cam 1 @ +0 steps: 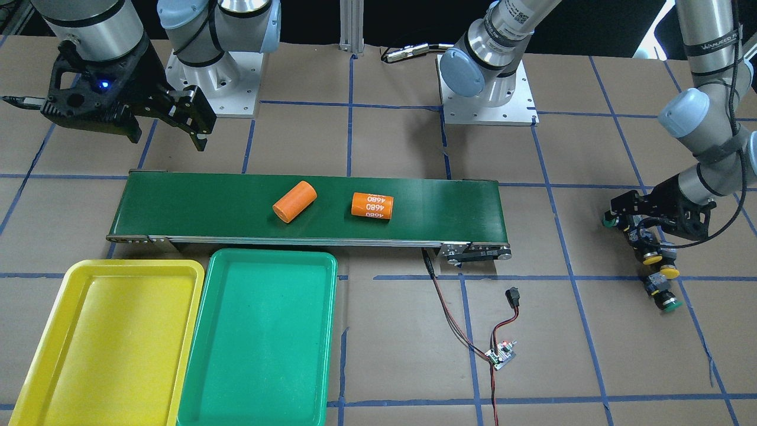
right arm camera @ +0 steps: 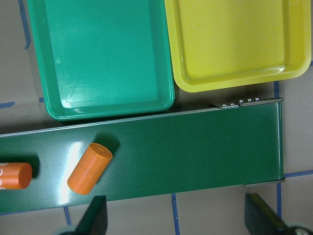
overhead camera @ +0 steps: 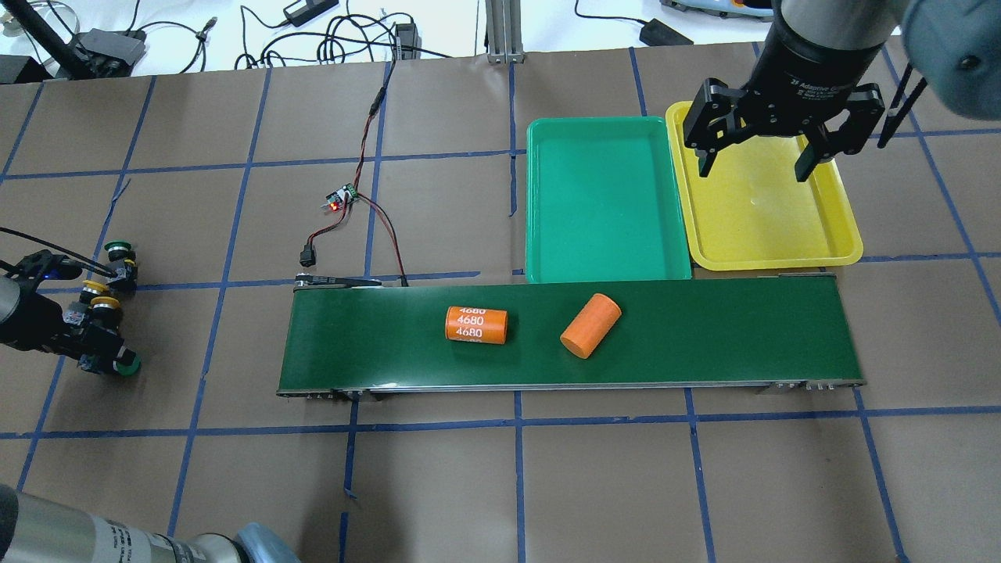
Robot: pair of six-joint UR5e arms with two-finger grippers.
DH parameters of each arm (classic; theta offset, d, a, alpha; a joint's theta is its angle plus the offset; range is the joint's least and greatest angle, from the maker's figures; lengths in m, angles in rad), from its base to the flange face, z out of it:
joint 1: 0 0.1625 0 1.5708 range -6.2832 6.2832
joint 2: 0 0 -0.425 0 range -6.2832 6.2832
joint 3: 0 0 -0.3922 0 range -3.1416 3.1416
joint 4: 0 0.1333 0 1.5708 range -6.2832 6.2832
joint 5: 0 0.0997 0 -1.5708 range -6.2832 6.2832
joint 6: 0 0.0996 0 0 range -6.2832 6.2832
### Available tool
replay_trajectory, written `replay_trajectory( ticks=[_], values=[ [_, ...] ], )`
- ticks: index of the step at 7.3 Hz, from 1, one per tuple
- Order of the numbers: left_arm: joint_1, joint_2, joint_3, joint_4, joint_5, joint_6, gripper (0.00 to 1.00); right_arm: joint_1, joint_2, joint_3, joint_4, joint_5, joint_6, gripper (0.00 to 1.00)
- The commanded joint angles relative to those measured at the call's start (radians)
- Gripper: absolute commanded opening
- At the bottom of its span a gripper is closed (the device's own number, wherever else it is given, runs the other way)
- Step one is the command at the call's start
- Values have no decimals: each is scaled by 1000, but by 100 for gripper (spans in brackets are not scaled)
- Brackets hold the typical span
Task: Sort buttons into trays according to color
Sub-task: 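Carry the green-capped button onto the belt and open the left gripper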
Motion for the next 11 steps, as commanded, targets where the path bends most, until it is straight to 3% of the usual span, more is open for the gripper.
replay_trajectory(
  ticks=[1, 2, 3, 5, 7, 9, 11],
  values=[
    [0, -4, -3, 11, 9, 12, 52, 0, 0, 0, 0, 2, 0, 100],
    [-8, 32, -4, -9, 14, 6, 22, 0, 0, 0, 0, 0, 0, 100],
    [-52, 84, 8, -102, 21, -19, 19, 0, -2, 0, -2, 0, 0, 100],
    [-227, 234, 36, -280, 9, -416, 19, 0, -2, 0, 0, 0, 0, 100],
    [-460, 325, 16, -316, -30, -869, 19, 0, -2, 0, 0, 0, 0, 100],
    [-721, 316, 10, -313, -69, -1247, 19, 0, -2, 0, -2, 0, 0, 100],
    [-839, 277, 5, -261, -90, -1354, 20, 0, -2, 0, -2, 2, 0, 100]
  ],
)
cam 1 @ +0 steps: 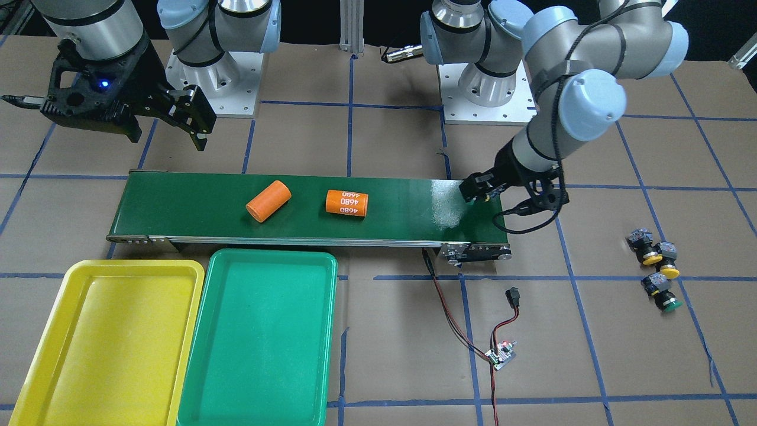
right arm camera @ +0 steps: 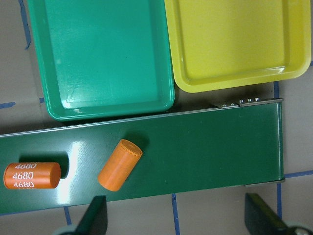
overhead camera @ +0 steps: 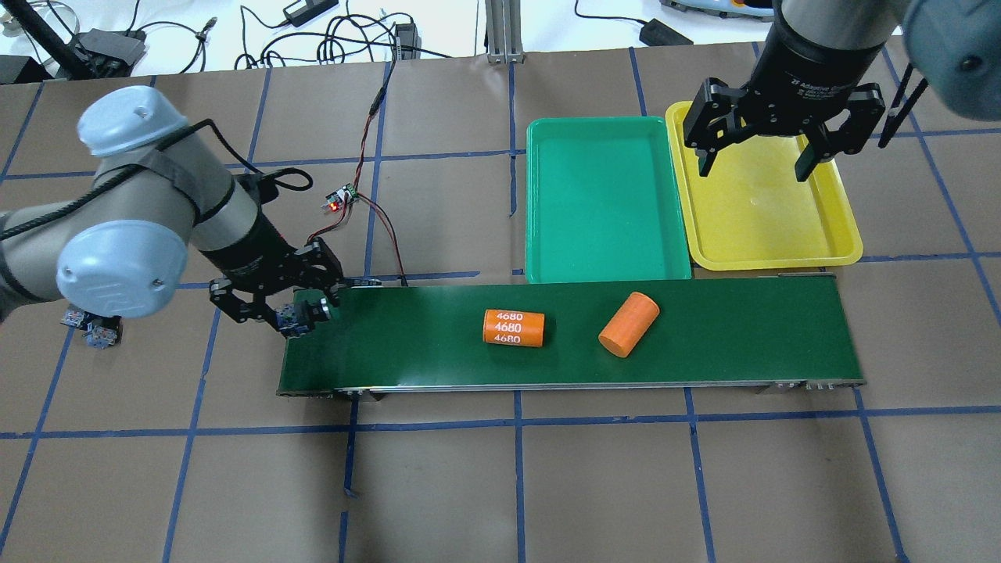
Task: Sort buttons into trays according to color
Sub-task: 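Carry the green-capped button onto the belt and open the left gripper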
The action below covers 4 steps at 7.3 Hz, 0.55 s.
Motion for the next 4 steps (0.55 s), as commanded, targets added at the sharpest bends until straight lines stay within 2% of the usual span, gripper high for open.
replay_trajectory(
  ticks=[1, 3, 4],
  values=[
    [-85, -47, -30, 56, -91, -51, 20, 0, 0, 0, 0, 1, 0, 100],
    [-143, -72, -50, 142, -99, 68, 35, 0, 0, 0, 1, 1, 0, 100],
    [-172, -78, -55, 186, -46, 146, 74, 0, 0, 0, 1, -1, 0, 100]
  ],
)
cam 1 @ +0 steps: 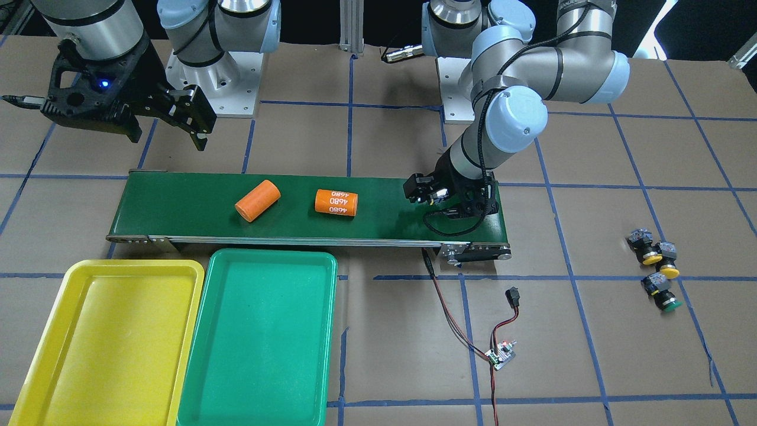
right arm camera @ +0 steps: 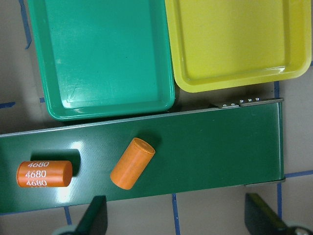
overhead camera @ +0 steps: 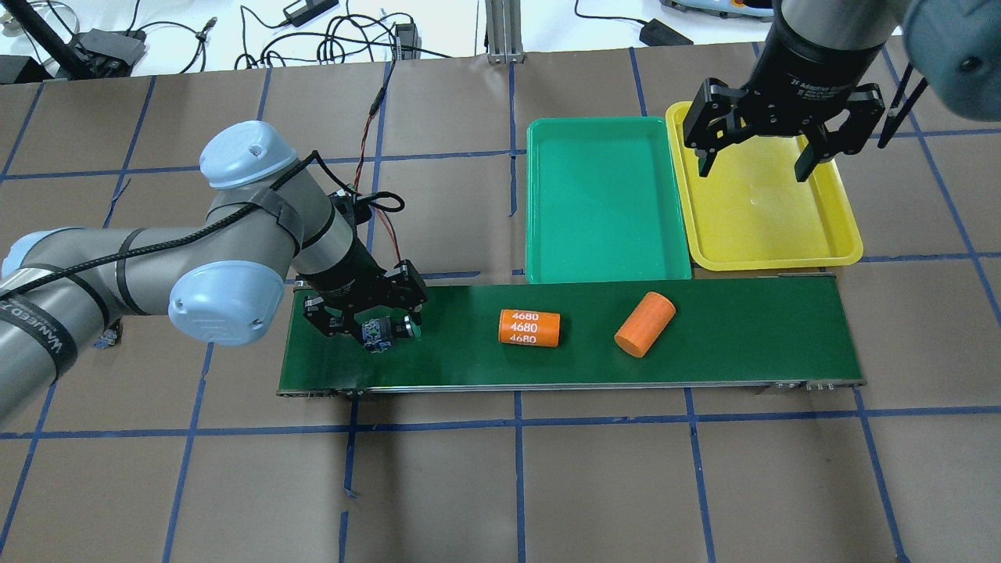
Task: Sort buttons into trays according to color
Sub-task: 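Carry the green-capped button onto the belt and open the left gripper, then return the left gripper to the pile and grasp a yellow-capped button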
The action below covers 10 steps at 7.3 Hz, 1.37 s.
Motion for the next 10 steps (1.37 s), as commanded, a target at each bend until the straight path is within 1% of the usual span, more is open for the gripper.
replay_trajectory(
  ticks=[1, 2, 3, 4, 5, 6, 7, 8, 10],
  values=[
    [-56, -19, -10, 59, 75, 123, 100, 0, 0, 0, 1, -1, 0, 100],
    [-58, -15, -7, 63, 80, 221, 100, 0, 0, 0, 2, -1, 0, 100],
    [-55, -3, 8, 65, 96, 264, 100, 0, 0, 0, 1, -1, 0, 100],
    [-8, 16, 25, 50, 115, 263, 100, 0, 0, 0, 1, -1, 0, 100],
    [119, 25, 54, -11, 117, 266, 100, 0, 0, 0, 1, -1, 0, 100],
    [289, 22, 71, -54, 116, 344, 100, -2, 0, 0, 2, -1, 0, 100],
    [480, -12, 76, -52, 114, 497, 100, 0, 0, 0, 1, -1, 0, 100],
    [617, -29, 83, -42, 116, 612, 100, 0, 0, 0, 2, -1, 0, 100],
    [768, -126, 140, 8, 166, 810, 100, 0, 0, 0, 2, -1, 0, 100]
  ],
)
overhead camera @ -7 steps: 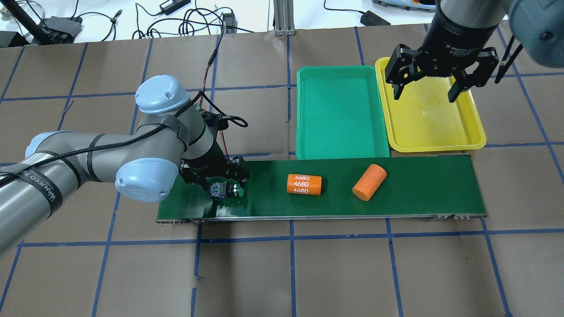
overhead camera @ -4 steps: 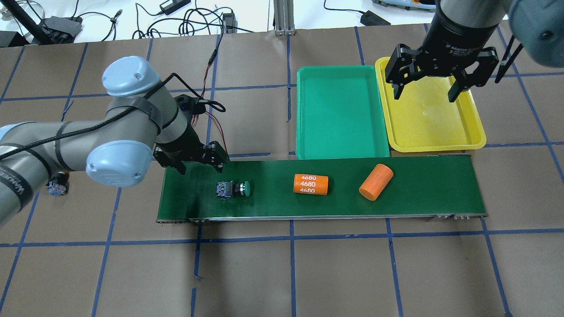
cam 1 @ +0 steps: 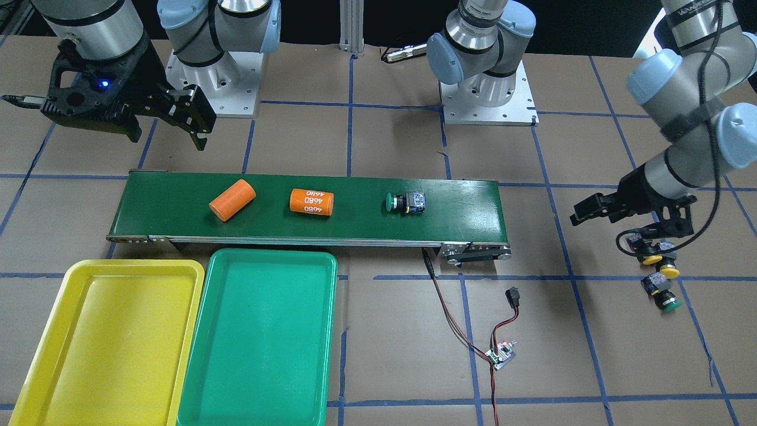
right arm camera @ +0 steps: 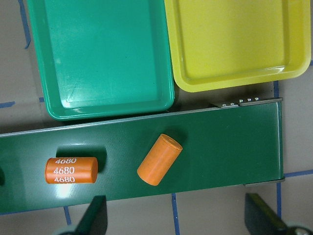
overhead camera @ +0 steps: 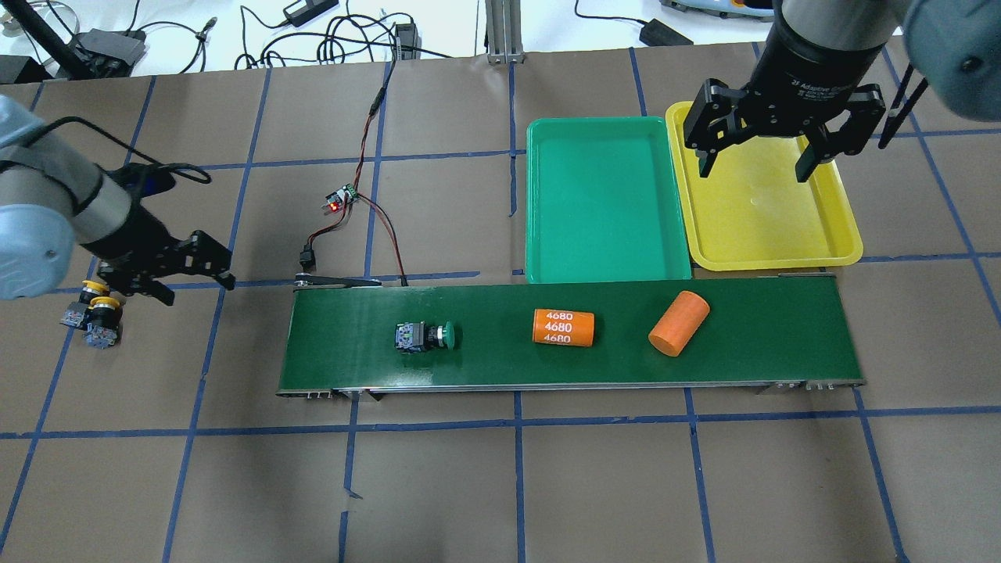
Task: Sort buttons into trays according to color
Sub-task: 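Return the left gripper to the pile and grasp a yellow-capped button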
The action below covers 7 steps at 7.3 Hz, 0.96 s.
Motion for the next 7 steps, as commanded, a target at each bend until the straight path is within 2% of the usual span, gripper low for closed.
replay_trajectory(
  ticks=[1, 2, 3, 6, 7],
  values=[
    [168, -101, 54, 36, 31, 189, 100, 0, 0, 0, 1, 0, 0, 100],
    [201, -121, 34, 76, 31, 221, 100, 0, 0, 0, 1, 0, 0, 100],
    [204, -149, 27, 145, 46, 237, 100, -1, 0, 0, 1, 0, 0, 100],
    [206, -241, 30, 241, 50, 243, 100, -4, 0, 0, 1, 0, 0, 100],
    [206, -247, 25, 254, 48, 257, 26, -5, 0, 0, 1, 0, 0, 100]
  ],
)
